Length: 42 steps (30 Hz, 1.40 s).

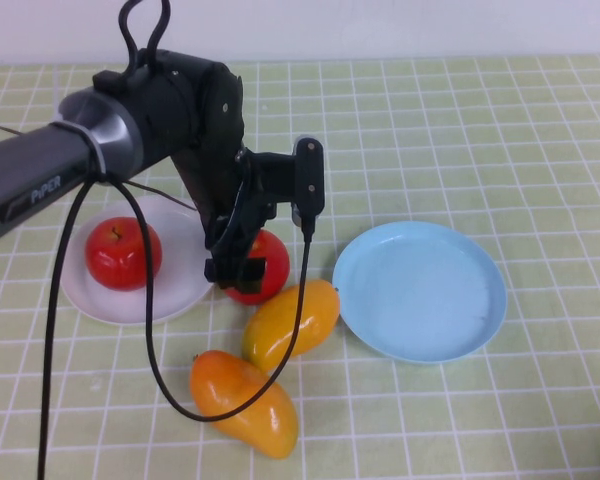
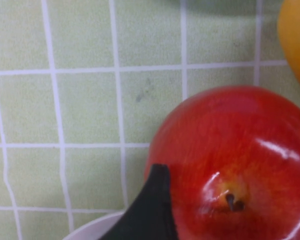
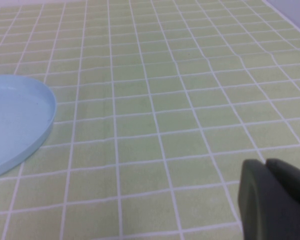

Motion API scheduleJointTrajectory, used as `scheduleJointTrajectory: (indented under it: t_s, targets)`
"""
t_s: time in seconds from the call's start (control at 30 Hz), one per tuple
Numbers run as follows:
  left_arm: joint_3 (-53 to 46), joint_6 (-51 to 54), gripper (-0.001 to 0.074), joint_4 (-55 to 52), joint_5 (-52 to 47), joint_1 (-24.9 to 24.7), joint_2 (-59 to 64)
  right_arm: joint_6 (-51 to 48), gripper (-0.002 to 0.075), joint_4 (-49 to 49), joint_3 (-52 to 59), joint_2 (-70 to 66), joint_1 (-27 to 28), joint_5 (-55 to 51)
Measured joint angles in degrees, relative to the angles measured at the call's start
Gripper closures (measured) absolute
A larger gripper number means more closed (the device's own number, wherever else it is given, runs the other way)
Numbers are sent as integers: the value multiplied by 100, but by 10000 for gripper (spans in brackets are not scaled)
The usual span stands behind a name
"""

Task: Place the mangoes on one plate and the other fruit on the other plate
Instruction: Put one type of fruit in the left plate

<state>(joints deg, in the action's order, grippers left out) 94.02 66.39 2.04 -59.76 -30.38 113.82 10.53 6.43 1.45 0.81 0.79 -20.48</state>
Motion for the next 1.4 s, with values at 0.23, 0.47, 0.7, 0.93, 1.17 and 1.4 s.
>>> scheduleJointTrajectory:
  t_s: [0.23, 0.47, 0.7, 0.93, 1.17, 1.4]
  targets:
    - [0, -41, 161, 44, 9, 7, 2, 0, 743, 0, 0, 0, 0, 0]
    - [14, -41, 250, 95, -12, 7, 2, 0, 743, 0, 0, 0, 0, 0]
    - [14, -41, 251, 118, -12, 7, 2, 0, 743, 0, 0, 0, 0, 0]
    - [14, -53, 255, 126, -36, 7, -20, 0, 743, 0, 0, 0, 0, 0]
    - [14, -64, 458, 151, -149, 7, -392, 0, 743, 0, 0, 0, 0, 0]
    - [14, -135, 481, -50, -171, 7, -737, 0, 743, 0, 0, 0, 0, 0]
